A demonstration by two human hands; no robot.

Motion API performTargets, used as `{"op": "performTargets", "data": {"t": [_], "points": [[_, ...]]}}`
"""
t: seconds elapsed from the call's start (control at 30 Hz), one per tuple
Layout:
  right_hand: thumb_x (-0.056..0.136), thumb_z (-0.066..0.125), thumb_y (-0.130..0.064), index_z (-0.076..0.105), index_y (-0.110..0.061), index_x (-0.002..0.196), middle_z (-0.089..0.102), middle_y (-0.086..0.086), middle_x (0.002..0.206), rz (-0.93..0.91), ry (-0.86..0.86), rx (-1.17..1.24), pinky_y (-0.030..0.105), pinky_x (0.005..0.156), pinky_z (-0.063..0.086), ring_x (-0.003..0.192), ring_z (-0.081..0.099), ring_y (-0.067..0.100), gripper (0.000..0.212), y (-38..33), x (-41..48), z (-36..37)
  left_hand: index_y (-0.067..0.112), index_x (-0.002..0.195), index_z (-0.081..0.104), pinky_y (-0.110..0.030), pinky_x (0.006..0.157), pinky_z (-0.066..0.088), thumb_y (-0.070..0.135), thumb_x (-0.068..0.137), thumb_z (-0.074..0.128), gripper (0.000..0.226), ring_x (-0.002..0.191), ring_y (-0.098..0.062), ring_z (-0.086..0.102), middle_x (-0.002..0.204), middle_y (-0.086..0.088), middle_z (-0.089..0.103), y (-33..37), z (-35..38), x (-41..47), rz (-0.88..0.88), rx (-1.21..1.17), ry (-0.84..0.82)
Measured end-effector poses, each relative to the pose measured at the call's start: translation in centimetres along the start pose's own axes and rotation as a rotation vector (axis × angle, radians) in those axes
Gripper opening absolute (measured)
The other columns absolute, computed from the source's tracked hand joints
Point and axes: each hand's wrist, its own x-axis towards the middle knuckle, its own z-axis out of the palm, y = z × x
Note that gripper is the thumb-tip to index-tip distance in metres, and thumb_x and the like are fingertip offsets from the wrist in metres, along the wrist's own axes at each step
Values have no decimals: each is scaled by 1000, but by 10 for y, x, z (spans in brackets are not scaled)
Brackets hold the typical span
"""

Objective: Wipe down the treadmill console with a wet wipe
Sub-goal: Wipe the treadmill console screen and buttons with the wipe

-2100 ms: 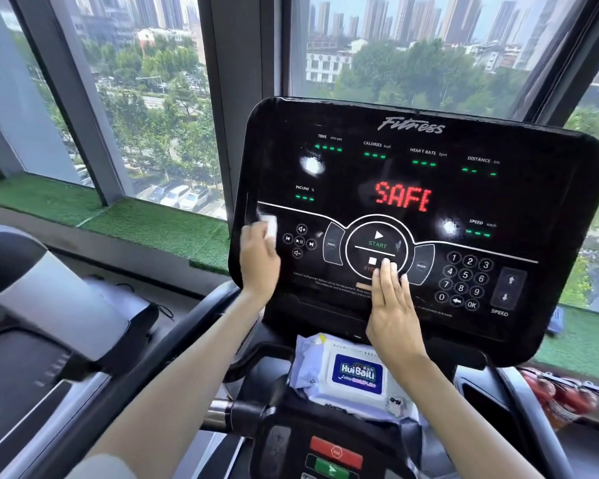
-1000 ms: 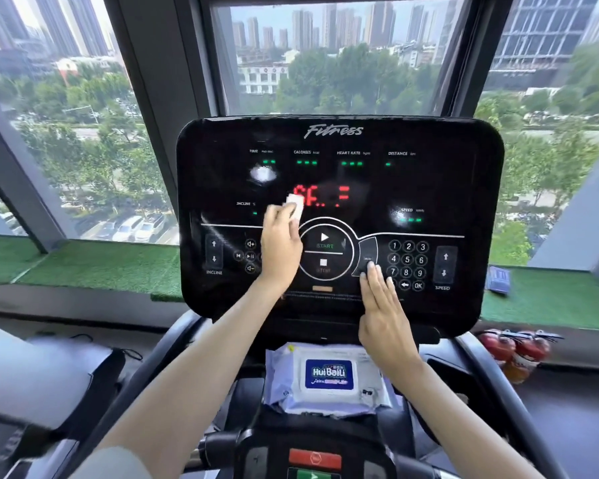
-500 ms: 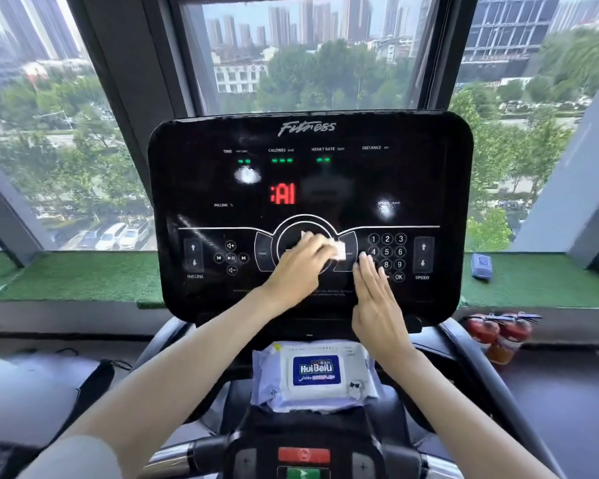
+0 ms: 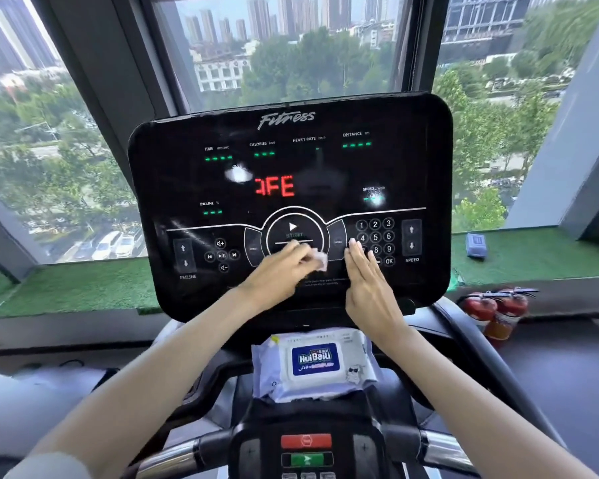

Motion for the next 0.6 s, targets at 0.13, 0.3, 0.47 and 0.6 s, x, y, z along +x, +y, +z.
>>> {"op": "performTargets", "data": {"t": [0.13,0.3,0.47,0.6], "points": [[72,21,2,41,18,129,42,30,137,-23,6,-41,44,109,27,131,39,35,62,0,0,-5,13,112,63,-41,67,53,-18,74,52,50,95,-24,49,102,-7,54,-49,-24,0,-514,-81,449],[63,50,17,39,18,130,40,30,138,-16,11,-39,45,110,25,131,39,37,67,-1,2,-1,12,115,61,-35,75,49,-19,71,46,56,95,-26,48,103,-7,51,-20,-12,8,-654,-113,548],[61,53,19,43,16,129,43,28,137,-23,29,-30,44,109,32,128,44,35,68,1,3,2,13,108,64,-32,59,53,-21,69,53,53,93,-18,48,102,-1,51,-24,-6,-22,-304,-29,333],[58,55,20,45,16,127,45,28,135,-16,57,-1,44,107,34,123,48,37,69,0,4,4,3,115,57,-30,79,48,-14,83,44,38,100,-25,51,109,-13,49,-57,-41,0,-964,-189,765]]}}
